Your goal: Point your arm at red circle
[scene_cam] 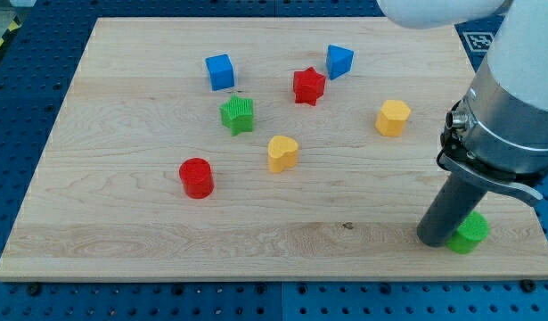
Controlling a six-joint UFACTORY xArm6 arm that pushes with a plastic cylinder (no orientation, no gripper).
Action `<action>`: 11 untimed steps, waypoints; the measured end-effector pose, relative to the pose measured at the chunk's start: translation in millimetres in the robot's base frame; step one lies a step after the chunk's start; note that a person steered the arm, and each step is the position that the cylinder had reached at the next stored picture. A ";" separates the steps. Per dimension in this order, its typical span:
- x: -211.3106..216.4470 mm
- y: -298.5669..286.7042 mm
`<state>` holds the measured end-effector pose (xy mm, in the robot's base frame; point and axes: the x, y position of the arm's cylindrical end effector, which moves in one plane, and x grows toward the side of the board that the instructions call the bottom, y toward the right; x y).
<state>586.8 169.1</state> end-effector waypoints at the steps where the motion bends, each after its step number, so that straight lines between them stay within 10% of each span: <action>1: 0.0 12.6; 3: 3.7 -50.3; 6: 2.6 -332.1; 8: -81.8 -350.5; 11: -60.8 -269.2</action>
